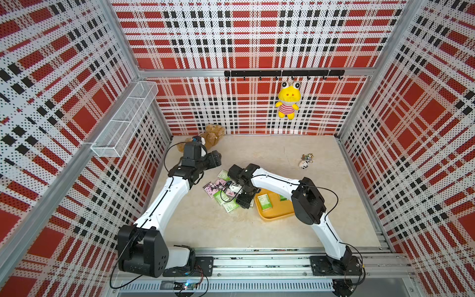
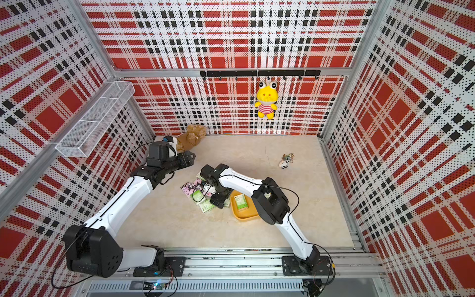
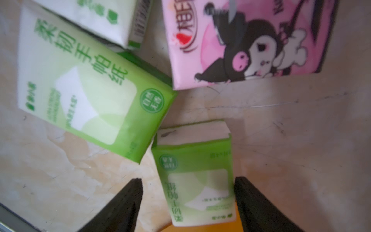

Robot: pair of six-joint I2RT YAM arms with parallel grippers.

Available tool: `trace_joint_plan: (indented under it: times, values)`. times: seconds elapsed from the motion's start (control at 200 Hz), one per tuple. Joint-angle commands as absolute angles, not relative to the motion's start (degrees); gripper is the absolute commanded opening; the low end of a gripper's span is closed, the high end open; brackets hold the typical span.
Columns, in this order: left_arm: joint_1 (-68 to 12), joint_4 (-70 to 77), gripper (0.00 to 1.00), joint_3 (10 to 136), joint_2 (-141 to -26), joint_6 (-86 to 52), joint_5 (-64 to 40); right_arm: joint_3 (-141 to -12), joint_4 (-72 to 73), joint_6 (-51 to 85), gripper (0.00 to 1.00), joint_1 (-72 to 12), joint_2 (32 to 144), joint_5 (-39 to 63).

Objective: Put the pocket tissues into the storage box
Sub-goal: Pick up the pocket tissues from the center of the board.

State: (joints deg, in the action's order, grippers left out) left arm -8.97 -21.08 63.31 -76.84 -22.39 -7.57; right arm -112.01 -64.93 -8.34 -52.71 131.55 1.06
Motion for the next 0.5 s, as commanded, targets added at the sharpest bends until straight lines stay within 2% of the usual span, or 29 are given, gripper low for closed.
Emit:
trace_joint_plan:
  times: [0.0, 0.276, 0.426, 0.496]
  values:
    - [-8.55, -21.4, 0.79, 63.14, -75.98, -21.36, -8.17, -112.23, -65.64, -8.72, 0.78, -52.71, 132.62, 0.54]
    - [-8.46, -21.7, 0.79, 63.64, -76.15, -21.36, -8.22, -111.62, -65.16, -8.26, 0.72, -52.73, 133.42, -1.11]
    - [-8.52, -21.79, 0.79, 63.85, -76.2, -21.36, -8.17, -112.14, -65.1, -7.86, 0.71, -52.72, 134.01, -2.02]
    - [-8.48, -21.92, 0.79, 63.98, -76.2, -21.36, -8.18, -112.39, -64.7, -7.57, 0.68, -52.69, 134.27, -2.02]
